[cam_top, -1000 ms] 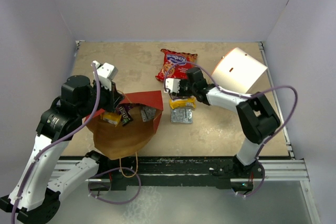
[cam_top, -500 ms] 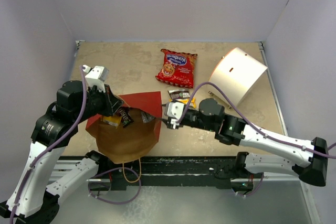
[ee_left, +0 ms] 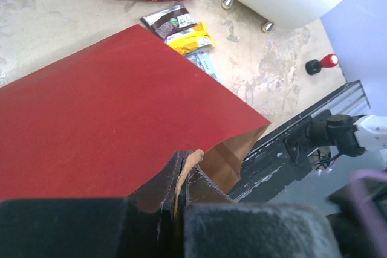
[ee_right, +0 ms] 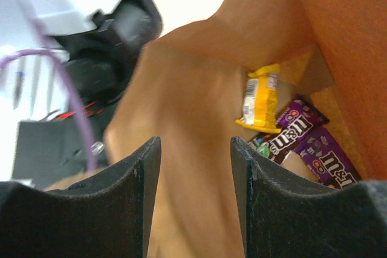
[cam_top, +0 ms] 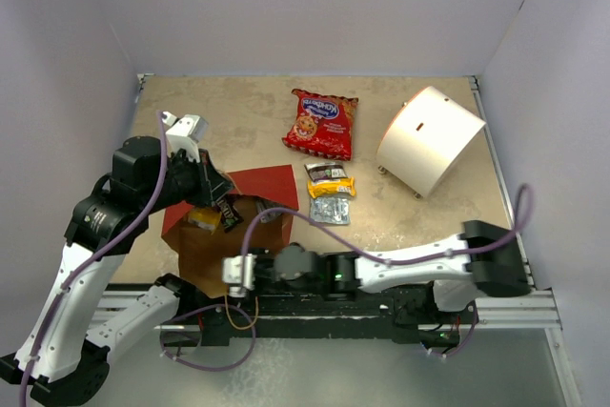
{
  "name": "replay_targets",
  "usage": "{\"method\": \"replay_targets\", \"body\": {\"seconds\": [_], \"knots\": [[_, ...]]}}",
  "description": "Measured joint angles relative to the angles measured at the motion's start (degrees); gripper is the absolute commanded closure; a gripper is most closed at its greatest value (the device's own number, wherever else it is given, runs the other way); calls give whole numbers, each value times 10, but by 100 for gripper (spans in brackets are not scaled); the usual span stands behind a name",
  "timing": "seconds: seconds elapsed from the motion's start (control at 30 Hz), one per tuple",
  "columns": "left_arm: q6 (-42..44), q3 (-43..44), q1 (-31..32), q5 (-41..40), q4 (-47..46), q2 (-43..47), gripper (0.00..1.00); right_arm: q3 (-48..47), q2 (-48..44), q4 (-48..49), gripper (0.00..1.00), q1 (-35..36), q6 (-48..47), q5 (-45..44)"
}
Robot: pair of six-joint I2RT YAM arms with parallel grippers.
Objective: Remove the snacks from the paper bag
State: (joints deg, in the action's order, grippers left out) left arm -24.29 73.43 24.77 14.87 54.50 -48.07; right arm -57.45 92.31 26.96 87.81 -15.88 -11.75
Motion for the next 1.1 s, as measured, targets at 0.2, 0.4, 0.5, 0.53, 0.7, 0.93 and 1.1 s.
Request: {"method": "replay_targets", "body": {"seconds": [0.2, 0.4, 0.5, 0.53, 0.7, 0.93, 1.1], "knots": [[-11, 20, 0, 26, -5, -15, 100, -65, 145, 74, 38, -10, -4, -111], [-19, 20, 0, 35, -4, -15, 100, -59, 173, 101, 39, -55, 8, -135], [-19, 20, 0, 35, -4, -13, 100, -58, 181, 119, 40, -74, 16, -143], [-19, 20, 0, 35, -3, -12, 100, -58, 188, 123, 40, -78, 20, -143], [-21, 20, 0, 42, -3, -12, 100, -64, 239, 128, 40, -89, 46, -151], [-21, 21, 0, 47, 5, -15, 100, -84, 287, 110, 40, -98, 79, -175], [-21, 21, 0, 47, 10, -14, 100, -101, 289, 102, 34, -107, 89, -187]]}}
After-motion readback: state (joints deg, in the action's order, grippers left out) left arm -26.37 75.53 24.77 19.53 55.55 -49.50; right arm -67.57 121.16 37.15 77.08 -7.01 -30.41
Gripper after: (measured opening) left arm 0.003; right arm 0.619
